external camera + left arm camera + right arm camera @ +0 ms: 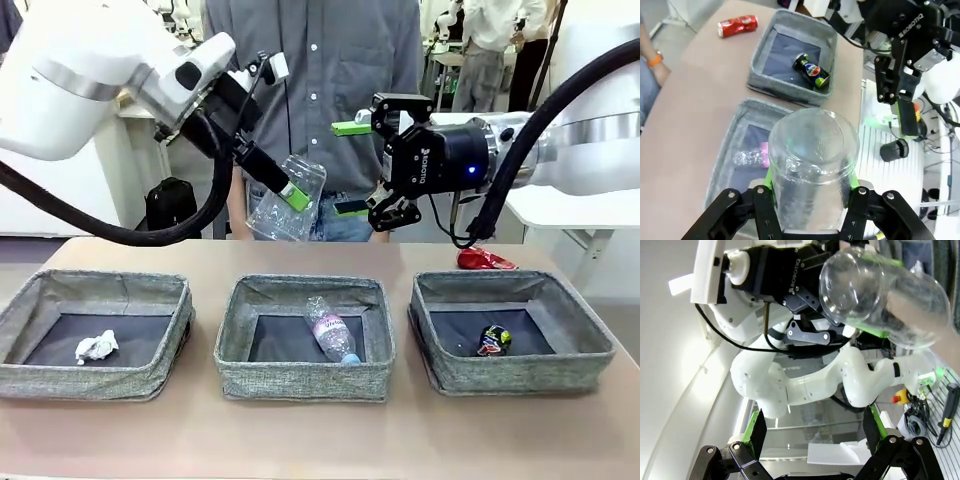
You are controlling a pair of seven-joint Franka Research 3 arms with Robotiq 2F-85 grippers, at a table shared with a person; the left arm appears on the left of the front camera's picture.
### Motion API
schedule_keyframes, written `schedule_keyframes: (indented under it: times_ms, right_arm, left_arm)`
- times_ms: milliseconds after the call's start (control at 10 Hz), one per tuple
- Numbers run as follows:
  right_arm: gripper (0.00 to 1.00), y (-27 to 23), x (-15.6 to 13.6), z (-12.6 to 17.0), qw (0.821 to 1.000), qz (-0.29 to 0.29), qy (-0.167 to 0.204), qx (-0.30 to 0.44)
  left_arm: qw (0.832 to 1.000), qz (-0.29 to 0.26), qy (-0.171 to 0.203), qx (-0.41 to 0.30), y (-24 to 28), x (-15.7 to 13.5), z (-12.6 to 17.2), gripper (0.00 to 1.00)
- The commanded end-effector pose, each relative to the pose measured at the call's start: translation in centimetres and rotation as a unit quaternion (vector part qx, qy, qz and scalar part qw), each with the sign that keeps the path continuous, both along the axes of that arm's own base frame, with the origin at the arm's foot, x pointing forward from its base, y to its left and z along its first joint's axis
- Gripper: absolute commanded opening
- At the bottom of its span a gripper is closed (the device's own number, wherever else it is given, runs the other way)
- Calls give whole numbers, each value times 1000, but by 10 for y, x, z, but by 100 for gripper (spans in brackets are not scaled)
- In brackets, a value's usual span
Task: Sort the waste into the appropriate baskets.
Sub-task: Pick up the waste item pointed out by the person.
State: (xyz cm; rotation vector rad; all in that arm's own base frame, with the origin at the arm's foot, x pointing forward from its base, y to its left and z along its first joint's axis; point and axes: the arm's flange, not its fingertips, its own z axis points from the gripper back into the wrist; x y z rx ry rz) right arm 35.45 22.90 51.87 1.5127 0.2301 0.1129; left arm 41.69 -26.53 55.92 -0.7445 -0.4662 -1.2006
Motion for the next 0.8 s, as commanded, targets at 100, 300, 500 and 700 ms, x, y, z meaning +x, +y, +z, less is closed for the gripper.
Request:
schedule_keyframes:
  times_ms: [100,300,500,700]
  right_arm:
    - [100,-54,-34,38,984,-67,-45,-158]
    - [100,-113,-57,33,973,-81,-53,-209]
    - [100,-160,-85,34,970,-97,-57,-217]
    - [100,-187,-98,28,967,-136,-68,-203]
  left_arm:
    - [997,46,53,39,-3,0,-11,56]
    - [977,114,161,85,-22,-6,4,56]
    - [927,177,238,229,-65,-6,29,56]
    - [882,261,201,336,-108,4,65,56]
